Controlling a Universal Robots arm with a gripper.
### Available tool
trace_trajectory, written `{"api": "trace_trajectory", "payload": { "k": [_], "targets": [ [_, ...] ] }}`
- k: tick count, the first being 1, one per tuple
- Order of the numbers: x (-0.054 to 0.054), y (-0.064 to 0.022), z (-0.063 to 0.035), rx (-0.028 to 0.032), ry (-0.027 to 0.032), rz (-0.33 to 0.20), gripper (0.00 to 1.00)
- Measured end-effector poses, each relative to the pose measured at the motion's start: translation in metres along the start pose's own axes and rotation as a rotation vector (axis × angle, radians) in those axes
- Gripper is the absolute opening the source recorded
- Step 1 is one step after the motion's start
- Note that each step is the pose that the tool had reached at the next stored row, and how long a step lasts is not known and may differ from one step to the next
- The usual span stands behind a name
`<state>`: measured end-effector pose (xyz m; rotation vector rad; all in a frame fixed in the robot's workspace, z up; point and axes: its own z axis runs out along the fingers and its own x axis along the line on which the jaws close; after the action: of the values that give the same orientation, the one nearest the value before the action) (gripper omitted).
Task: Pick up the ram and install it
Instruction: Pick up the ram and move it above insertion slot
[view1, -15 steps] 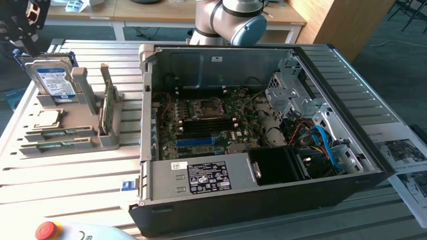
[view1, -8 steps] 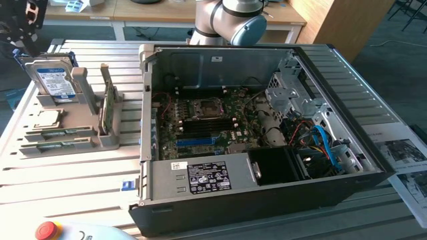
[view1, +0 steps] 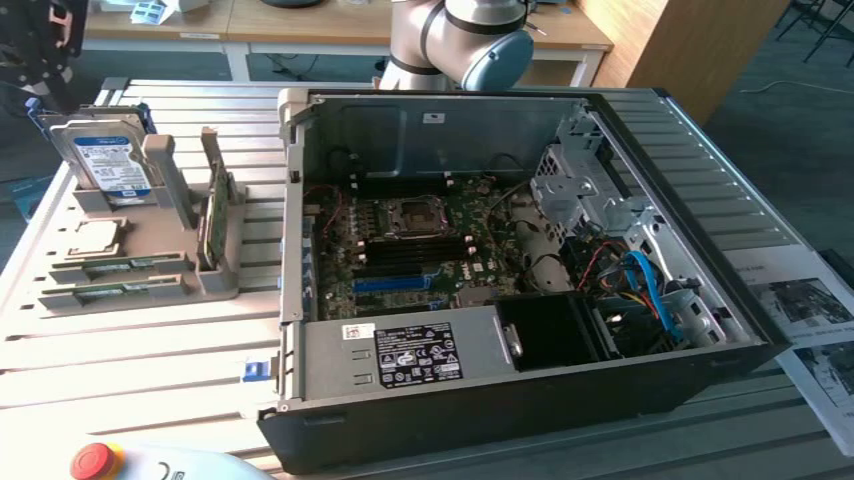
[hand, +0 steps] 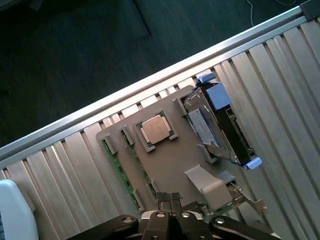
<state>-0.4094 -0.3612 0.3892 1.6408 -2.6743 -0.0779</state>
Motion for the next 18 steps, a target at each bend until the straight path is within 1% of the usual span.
{"api": "trace_trajectory", "payload": {
  "k": [18],
  "targets": [
    [0.0,0.0,0.0011,-0.0076,0.0143,-0.327,0.1]
  ]
}}
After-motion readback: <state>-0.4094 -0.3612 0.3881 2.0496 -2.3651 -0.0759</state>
